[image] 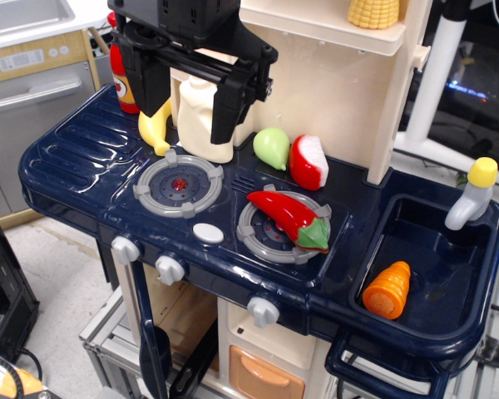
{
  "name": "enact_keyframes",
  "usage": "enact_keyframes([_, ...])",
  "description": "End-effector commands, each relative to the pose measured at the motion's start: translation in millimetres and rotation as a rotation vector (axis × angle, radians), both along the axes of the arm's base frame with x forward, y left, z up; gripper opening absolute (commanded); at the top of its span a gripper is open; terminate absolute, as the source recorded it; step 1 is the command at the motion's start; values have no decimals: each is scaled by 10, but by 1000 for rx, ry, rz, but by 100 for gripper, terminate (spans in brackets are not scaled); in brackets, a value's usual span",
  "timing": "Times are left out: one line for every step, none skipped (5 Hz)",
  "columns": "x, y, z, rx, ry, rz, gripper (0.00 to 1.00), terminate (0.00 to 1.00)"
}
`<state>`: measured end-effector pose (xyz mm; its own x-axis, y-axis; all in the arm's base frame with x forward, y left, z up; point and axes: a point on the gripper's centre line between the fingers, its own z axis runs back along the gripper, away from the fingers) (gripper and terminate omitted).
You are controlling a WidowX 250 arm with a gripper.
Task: Put detergent in sink
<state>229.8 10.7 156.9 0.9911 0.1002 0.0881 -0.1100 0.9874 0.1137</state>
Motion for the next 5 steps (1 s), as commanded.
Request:
enact_keyframes([0,0,0,0,0,0,100,0])
enact_keyframes([136,75,62,-11,-30,190,100,0])
enact_keyframes([347,164,112,-36,-113,438,100,0])
enact_keyframes([534,244,98,-25,-213,685,100,0])
enact_keyframes([628,441,-55,-16,-336,913,100,0])
